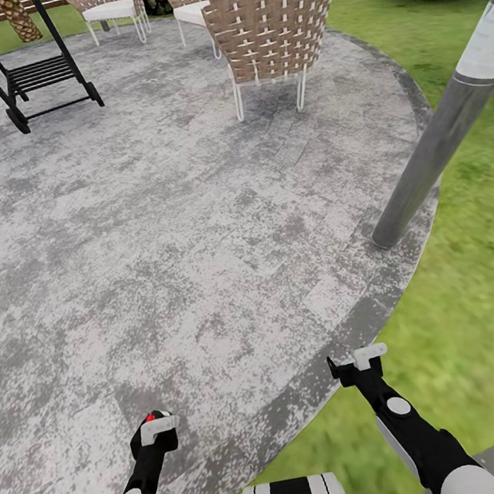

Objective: In the garden, pick up the pesticide atomizer on the floor and spray pesticide onto both trees until each tree trunk is fully covered.

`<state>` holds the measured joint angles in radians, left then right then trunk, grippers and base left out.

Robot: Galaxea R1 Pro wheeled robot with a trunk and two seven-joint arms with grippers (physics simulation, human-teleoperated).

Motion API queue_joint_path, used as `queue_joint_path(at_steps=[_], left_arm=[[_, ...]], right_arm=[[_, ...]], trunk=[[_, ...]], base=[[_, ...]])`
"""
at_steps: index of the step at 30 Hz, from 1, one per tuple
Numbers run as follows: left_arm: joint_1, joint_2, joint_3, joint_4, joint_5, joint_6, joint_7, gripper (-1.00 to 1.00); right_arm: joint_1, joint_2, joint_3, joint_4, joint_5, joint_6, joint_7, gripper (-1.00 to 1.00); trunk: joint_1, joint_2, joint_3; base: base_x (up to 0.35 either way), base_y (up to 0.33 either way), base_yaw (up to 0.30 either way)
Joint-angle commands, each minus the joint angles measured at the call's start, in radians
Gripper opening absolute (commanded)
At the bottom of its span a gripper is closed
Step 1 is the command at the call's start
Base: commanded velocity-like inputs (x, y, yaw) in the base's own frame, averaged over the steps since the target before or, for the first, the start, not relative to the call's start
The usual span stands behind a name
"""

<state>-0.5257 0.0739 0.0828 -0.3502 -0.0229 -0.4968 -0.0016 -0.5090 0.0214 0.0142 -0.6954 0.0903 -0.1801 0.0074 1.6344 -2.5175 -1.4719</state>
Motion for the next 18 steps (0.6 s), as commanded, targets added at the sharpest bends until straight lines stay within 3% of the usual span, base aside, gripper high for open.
queue_joint_path(at_steps=[1, 8, 18], left_arm=[[0.0, 0.0, 0.003, 0.001, -0.003, -0.003, 0.0, -1.0], [0.0, 0.0, 0.003, 0.001, -0.003, -0.003, -0.002, -1.0], [0.0, -0.002, 0.003, 0.002, -0.003, -0.002, -0.006, -1.0]], right_arm=[[0.0, 0.0, -0.002, 0.0, 0.009, -0.002, 0.001, 1.0], [0.0, 0.0, -0.002, 0.0, 0.009, -0.002, 0.0, 1.0], [0.0, 0.002, -0.001, -0.002, 0.009, -0.005, 0.002, 1.0]], trunk=[[0.0, 0.0, -0.001], [0.0, 0.0, -0.001], [-0.005, 0.002, 0.038]], base=[[0.0, 0.0, 0.0], [0.0, 0.0, 0.0], [0.0, 0.0, 0.0]])
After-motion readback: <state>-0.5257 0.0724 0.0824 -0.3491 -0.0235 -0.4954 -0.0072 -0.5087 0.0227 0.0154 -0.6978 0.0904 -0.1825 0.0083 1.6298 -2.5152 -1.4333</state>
